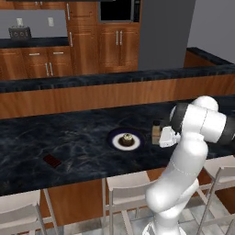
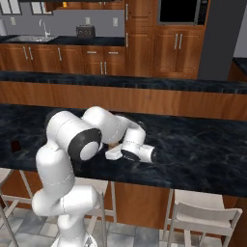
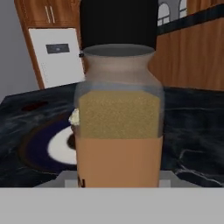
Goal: Take the cinnamon bottle from the cabinet and place it on the dining table, next to the plate with the cupcake. Then take the chocolate from the dining counter and place it on the cupcake plate.
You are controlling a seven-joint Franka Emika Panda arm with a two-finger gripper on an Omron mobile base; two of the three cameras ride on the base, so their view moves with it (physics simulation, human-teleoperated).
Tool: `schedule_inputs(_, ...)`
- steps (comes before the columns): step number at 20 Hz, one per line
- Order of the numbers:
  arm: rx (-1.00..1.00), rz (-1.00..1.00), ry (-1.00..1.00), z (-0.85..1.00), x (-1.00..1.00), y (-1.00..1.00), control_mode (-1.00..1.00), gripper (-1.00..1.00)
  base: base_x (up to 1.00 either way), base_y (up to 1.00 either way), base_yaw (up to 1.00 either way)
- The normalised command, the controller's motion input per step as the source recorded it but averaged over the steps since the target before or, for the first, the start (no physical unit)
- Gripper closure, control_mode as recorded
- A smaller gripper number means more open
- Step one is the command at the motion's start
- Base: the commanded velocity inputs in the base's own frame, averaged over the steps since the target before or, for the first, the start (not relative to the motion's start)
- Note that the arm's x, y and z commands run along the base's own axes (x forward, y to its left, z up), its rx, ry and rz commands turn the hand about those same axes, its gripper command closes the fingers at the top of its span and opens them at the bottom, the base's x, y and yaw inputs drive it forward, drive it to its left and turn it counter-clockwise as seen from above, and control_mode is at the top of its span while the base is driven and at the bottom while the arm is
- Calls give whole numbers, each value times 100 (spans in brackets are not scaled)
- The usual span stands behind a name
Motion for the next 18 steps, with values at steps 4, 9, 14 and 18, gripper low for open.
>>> schedule_inputs(4,12,13,0,-31,29,-20,-100,100,0,0,0)
schedule_inputs(9,9,9,0,-20,32,-11,-100,100,0,0,0)
schedule_inputs(14,4,5,-2,-19,26,-8,-100,100,0,0,0)
schedule_inputs(18,-3,0,-15,-29,13,18,-100,100,0,0,0)
